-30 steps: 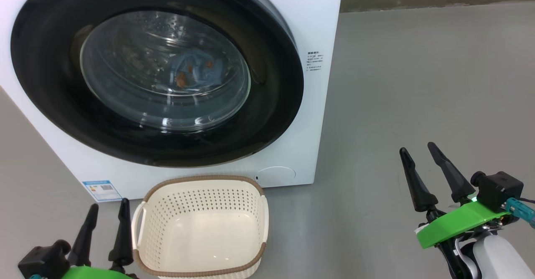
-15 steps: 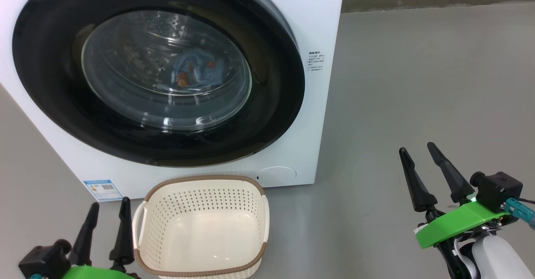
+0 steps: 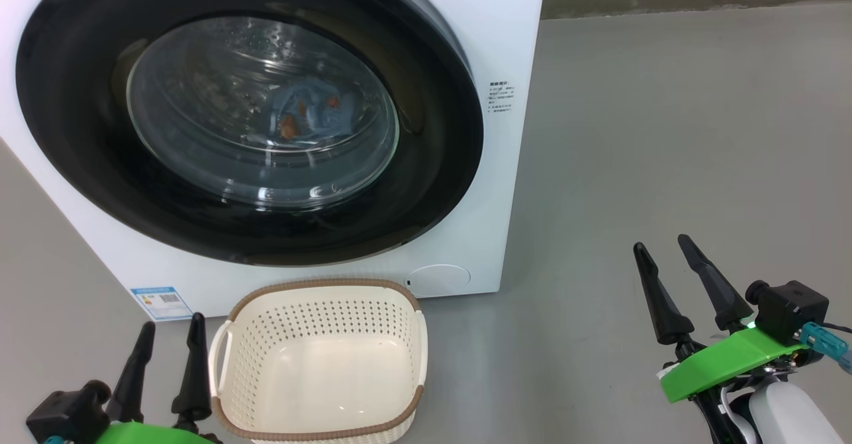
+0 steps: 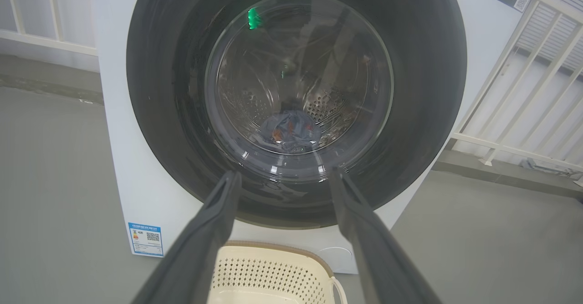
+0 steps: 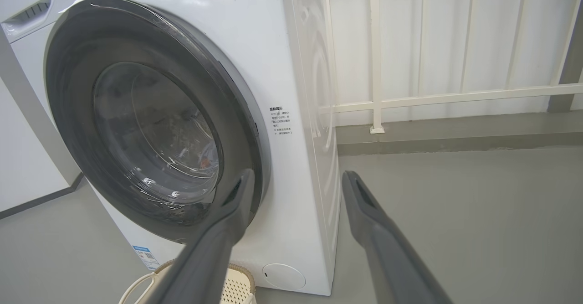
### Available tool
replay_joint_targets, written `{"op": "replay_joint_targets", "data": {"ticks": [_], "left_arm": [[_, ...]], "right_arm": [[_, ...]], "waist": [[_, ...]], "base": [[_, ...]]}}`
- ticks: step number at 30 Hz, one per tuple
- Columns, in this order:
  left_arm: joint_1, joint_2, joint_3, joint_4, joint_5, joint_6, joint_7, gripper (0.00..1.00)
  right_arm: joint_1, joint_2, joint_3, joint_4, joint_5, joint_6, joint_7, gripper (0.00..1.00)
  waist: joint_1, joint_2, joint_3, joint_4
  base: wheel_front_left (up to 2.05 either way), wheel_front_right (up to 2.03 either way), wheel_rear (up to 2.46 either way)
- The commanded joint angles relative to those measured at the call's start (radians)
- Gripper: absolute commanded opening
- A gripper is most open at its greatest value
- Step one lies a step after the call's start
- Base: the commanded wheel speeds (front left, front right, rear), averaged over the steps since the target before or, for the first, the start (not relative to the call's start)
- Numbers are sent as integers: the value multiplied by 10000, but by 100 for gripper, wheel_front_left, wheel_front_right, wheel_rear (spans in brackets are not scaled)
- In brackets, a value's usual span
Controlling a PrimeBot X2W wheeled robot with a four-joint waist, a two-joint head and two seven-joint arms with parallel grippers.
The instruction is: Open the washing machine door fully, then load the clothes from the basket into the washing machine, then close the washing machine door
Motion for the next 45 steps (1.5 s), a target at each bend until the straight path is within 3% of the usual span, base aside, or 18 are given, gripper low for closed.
{"op": "replay_joint_targets", "data": {"ticks": [1,8,9,19,45], "left_arm": [[-155,235,333,-273,-58,65,-5,100],[-157,255,303,-257,-134,71,2,100],[2,-1,-30,35,-78,29,-2,0],[127,-319,8,478,-626,12,198,0],[-113,-508,422,606,-2779,-43,930,0]], "right_arm": [[-66,-33,167,-226,-47,-21,-47,100],[-62,-6,173,-214,-54,-21,-47,100],[8,60,7,34,3,0,0,0],[326,314,-46,424,603,-1,202,0],[439,635,-557,298,2936,-5,942,0]], "waist": [[0,0,-1,-3],[0,0,-16,-11],[0,0,-15,-12],[16,0,-30,19],[0,0,-6,144]], "base": [[0,0,0],[0,0,0],[0,0,0],[0,0,0],[0,0,0]]}}
